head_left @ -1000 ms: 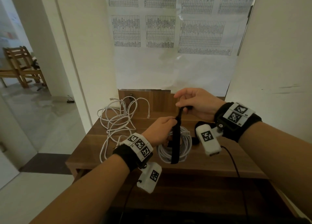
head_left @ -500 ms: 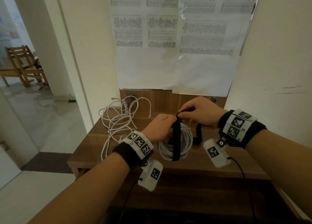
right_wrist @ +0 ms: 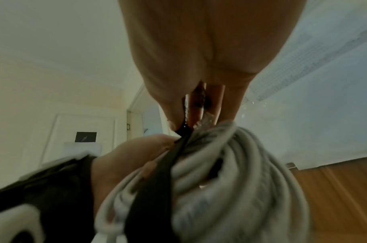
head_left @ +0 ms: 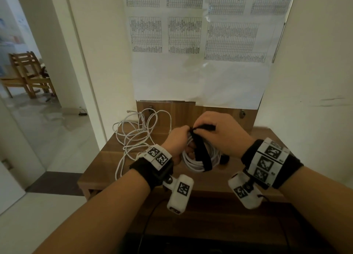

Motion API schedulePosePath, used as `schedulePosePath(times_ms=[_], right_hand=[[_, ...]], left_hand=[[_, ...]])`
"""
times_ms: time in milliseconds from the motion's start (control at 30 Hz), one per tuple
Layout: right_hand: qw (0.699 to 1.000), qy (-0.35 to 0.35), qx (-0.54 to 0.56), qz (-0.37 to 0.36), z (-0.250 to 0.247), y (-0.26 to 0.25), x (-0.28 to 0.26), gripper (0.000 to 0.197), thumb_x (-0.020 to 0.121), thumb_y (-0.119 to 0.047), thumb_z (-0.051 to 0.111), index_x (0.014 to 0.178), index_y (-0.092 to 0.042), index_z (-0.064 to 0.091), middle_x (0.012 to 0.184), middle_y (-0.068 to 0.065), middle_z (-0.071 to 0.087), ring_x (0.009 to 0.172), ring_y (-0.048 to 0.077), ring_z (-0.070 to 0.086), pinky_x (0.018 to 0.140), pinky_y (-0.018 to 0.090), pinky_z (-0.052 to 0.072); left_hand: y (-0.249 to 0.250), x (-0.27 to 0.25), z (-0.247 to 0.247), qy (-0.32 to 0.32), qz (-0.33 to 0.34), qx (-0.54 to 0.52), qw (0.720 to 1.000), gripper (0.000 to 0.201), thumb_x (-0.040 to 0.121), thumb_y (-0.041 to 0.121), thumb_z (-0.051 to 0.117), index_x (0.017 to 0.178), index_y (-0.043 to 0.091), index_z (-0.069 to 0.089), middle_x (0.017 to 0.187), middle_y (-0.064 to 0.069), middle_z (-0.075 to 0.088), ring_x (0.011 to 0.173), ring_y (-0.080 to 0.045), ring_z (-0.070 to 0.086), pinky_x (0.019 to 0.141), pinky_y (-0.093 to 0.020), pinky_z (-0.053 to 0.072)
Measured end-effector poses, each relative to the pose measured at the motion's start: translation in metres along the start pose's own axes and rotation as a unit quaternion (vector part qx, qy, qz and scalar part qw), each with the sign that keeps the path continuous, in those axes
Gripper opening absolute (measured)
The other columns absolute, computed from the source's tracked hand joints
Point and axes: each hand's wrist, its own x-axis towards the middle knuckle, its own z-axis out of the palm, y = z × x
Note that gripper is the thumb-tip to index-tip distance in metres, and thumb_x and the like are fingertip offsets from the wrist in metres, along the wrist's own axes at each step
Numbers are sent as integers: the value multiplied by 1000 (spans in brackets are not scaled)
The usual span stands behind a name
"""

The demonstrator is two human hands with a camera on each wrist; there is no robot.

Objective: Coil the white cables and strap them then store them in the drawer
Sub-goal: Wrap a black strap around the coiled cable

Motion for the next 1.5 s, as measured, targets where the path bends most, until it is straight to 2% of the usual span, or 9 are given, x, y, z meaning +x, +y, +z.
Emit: schedulePosePath(times_ms=[167, 300, 433, 600, 733, 933, 1167, 1267, 1500], right_hand=[[996, -15, -63, -60, 0, -3, -7, 14, 93, -16, 67, 104, -14, 76, 112, -2, 67, 100, 13, 62, 92, 30, 53], [992, -51, -94, -62, -8, -3, -12, 29, 97, -27, 59, 122, -18, 71, 132, -5, 62, 124, 12, 53, 108, 29, 43], [991, 6, 125, 56, -2, -5, -26, 44, 98, -28, 60, 141, -28, 52, 147, -9, 51, 137, 2, 43, 113, 24, 37], [899, -6, 325, 292, 6, 8, -34, 88, 77, -60, 64, 153, -28, 33, 150, 1, 47, 132, 20, 52, 110, 43, 44], [789, -4, 521, 324, 15, 6, -43, 63, 79, -36, 70, 137, -19, 51, 127, 13, 68, 107, 32, 71, 89, 49, 59], [806, 45, 491, 327, 24, 4, -47, 42, 87, -26, 68, 127, -18, 59, 117, 10, 72, 101, 25, 74, 79, 39, 62], [766, 93, 507, 385, 35, 13, -51, 45, 89, -29, 69, 130, -15, 56, 118, 12, 71, 99, 26, 74, 83, 43, 61], [744, 113, 526, 395, 35, 21, -55, 46, 88, -31, 70, 129, -14, 56, 114, 12, 72, 93, 25, 75, 77, 38, 59], [739, 129, 522, 406, 33, 33, -67, 54, 82, -25, 75, 131, -18, 57, 120, 9, 71, 104, 26, 72, 81, 40, 58]], left_hand=[[6, 0, -2, 6, -10, -67, 998, 31, 99, 20, 39, 69, 13, 44, 46, -2, 40, 33, -15, 35, 40, -24, 31], [7, 0, -10, -87, -10, -154, 984, 31, 100, 38, 46, 86, 13, 58, 58, -3, 39, 38, -12, 34, 37, -21, 29], [5, 4, -13, -130, 19, -146, 981, 46, 92, 50, 61, 109, 7, 60, 69, -5, 43, 47, -14, 38, 40, -20, 35], [10, 5, -13, -141, 52, -179, 972, 51, 82, 44, 73, 111, 2, 62, 82, -11, 55, 59, -18, 42, 46, -21, 41], [5, 7, -16, -143, 63, -157, 975, 33, 89, 24, 72, 108, 0, 63, 88, -16, 51, 63, -20, 42, 51, -22, 46], [0, 7, -15, -107, 32, -112, 987, 18, 93, 9, 64, 105, -4, 62, 57, -2, 53, 44, -9, 44, 49, -21, 46], [0, 5, -14, -114, -13, -51, 992, 47, 87, 42, 71, 119, 8, 67, 104, -11, 74, 89, -23, 71, 76, -33, 58], [-3, 3, -11, -93, -20, -24, 995, 56, 85, 56, 67, 118, 11, 69, 107, -11, 75, 92, -22, 73, 73, -34, 59], [-18, 1, 0, -46, -17, -69, 996, 35, 97, 36, 59, 119, 9, 66, 111, -13, 73, 91, -22, 71, 82, -39, 59]])
